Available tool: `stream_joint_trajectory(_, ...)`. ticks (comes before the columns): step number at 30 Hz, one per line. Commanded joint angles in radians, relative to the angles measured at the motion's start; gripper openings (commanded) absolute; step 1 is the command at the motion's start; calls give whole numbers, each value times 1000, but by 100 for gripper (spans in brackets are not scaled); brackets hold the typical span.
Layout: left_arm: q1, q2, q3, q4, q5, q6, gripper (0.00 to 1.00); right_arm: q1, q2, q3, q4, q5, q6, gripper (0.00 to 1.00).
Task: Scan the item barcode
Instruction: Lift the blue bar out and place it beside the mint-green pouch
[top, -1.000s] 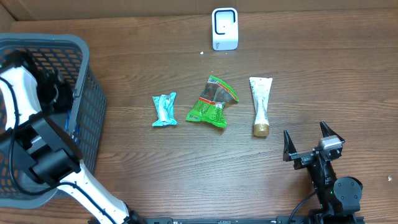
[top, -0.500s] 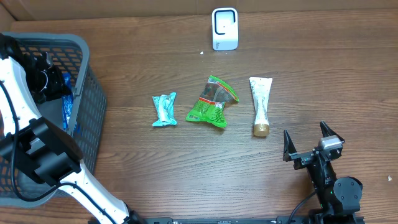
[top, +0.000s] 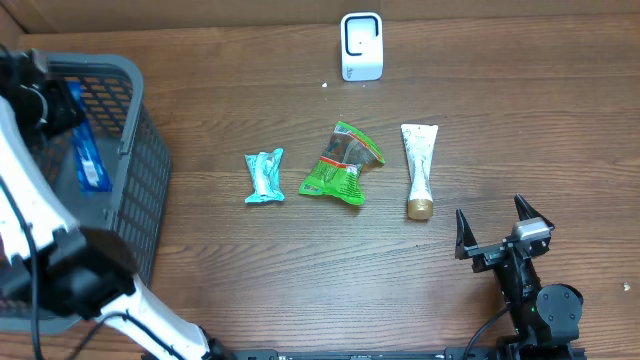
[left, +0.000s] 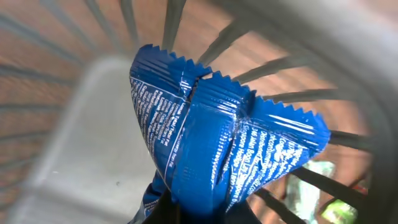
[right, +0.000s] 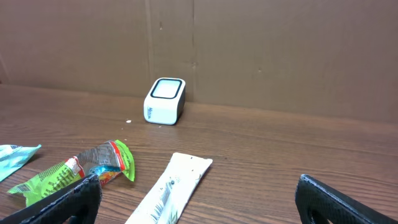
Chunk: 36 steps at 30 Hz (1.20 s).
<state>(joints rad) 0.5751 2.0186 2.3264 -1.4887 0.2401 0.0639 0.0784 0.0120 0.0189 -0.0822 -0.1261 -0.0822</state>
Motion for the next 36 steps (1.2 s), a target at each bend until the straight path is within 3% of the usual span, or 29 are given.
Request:
stream_joint_trajectory(1,-27,-179,62,8,42,-35,4,-4,-9,-9,6,-3,0,100)
stream_joint_trajectory(11,-183,-446,62,7,38,-42,4,-4,-9,-9,6,-3,-1,100)
stream_joint_trajectory(19,-483,-502,42,-63,37,-128,4,-4,-9,-9,6,-3,0,100)
stream_joint_trajectory(24,-652,-481,-117,-47,37,-208,4,-4,-9,-9,6,-3,0,100)
stream_joint_trajectory(27,-737,-477,-284,40,37,-253,4,-4,-9,-9,6,-3,0,100)
stream_joint_trajectory(32,-861,-475,-653,330,34,-405,4,-4,-9,-9,6,-3,0,100)
stream_joint_trajectory(36,-918,-475,-885,559,-59,-565,4,-4,-9,-9,6,-3,0,100)
